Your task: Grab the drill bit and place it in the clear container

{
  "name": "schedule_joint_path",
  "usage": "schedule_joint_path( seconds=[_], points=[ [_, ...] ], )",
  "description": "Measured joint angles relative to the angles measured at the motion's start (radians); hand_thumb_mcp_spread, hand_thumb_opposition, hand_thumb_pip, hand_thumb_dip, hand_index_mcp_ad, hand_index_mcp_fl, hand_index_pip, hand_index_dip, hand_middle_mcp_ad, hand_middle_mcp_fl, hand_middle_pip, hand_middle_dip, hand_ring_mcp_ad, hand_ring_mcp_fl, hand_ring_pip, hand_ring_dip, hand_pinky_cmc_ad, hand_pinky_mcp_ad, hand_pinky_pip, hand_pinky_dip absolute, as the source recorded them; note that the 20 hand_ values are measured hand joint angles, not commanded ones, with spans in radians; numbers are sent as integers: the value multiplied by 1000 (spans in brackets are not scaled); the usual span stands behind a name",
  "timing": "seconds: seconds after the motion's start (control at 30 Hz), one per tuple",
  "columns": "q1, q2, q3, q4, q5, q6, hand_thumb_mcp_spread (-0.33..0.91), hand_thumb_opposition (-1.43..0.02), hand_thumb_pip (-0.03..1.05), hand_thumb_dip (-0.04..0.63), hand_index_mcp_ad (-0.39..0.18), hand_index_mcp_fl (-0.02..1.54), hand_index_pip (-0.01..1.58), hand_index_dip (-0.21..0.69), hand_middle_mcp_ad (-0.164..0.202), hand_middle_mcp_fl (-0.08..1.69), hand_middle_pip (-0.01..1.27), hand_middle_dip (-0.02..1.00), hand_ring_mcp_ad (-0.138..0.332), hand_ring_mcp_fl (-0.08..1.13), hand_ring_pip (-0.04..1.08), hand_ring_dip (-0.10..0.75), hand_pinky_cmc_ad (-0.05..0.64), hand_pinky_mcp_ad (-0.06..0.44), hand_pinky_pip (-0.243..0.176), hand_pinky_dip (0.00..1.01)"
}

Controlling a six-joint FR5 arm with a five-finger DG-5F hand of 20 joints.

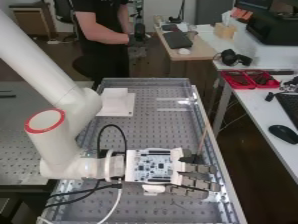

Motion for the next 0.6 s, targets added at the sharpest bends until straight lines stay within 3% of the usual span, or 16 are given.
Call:
schedule_joint_path(
  seconds=[0.6],
  points=[
    [0,-3,0,13,3,5,597,-951,492,204,-213,735,1164,161,75,216,138,155,176,61,86,21,360,134,-77,178]
  ],
)
